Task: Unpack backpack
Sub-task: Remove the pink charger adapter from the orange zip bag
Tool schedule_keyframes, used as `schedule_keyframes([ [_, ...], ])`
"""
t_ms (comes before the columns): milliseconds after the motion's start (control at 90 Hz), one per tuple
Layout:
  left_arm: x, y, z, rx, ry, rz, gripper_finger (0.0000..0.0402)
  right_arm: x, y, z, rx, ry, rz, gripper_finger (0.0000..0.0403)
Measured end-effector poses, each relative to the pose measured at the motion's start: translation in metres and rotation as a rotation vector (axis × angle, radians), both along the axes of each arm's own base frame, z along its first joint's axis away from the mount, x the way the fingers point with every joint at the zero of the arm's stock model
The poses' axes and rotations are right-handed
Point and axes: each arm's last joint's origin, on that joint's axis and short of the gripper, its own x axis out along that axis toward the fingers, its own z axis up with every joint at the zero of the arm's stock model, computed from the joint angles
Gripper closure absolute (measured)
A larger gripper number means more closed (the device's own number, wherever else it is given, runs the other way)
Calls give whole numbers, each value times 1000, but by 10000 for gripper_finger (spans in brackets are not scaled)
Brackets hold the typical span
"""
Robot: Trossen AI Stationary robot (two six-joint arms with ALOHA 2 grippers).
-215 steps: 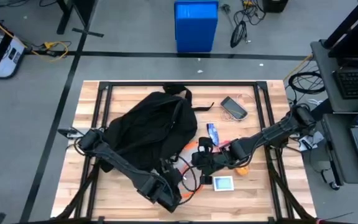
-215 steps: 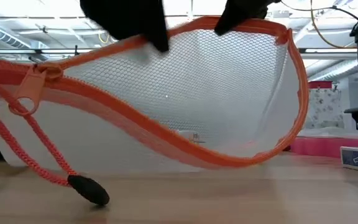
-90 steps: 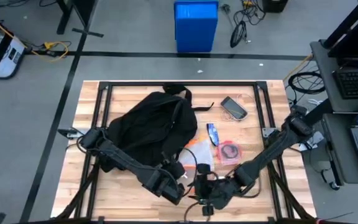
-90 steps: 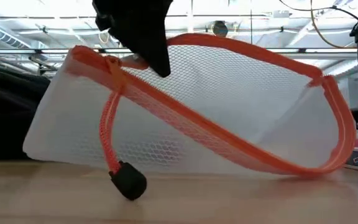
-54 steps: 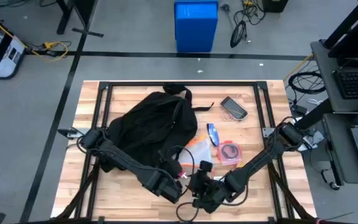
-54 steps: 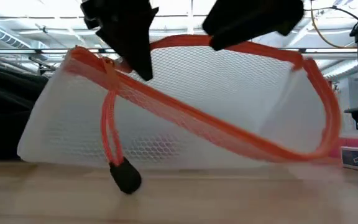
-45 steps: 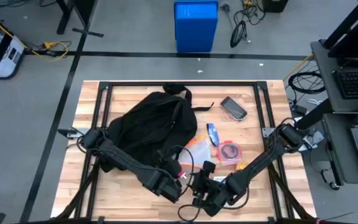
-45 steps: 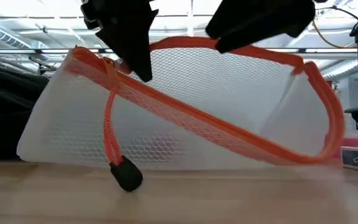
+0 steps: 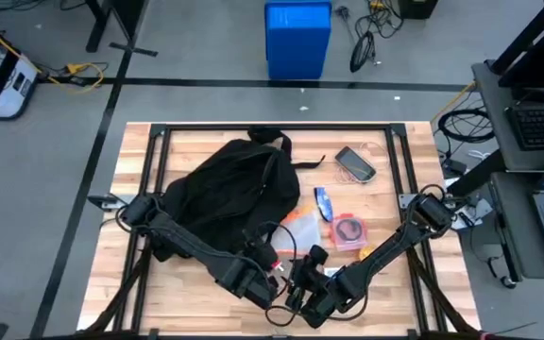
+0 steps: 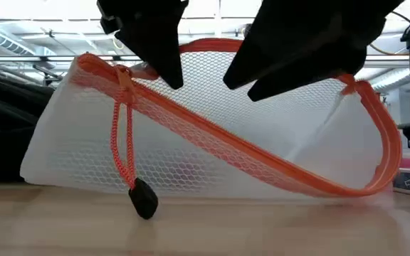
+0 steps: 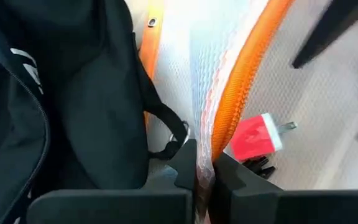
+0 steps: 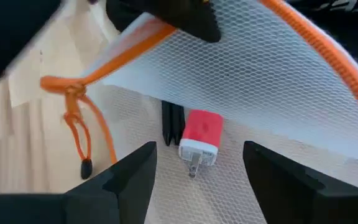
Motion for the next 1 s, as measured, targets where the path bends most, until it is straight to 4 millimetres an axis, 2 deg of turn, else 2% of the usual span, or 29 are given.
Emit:
schedule_keyframes([
  [289,-2,-5,0,-13,-11,6,399,7,-14,-11,-7,-11,1,121],
  [500,-3,-6,0,-8,-17,5,399,20,-14,-35,-49,-38,44,123],
  [667,-3,-6,1,-8,-17,4,399,27,-15,-51,-113,-85,15,123],
  [1000,-3,-6,0,-14,-10,-1,399,35,-20,-50,-150,-102,23,124],
])
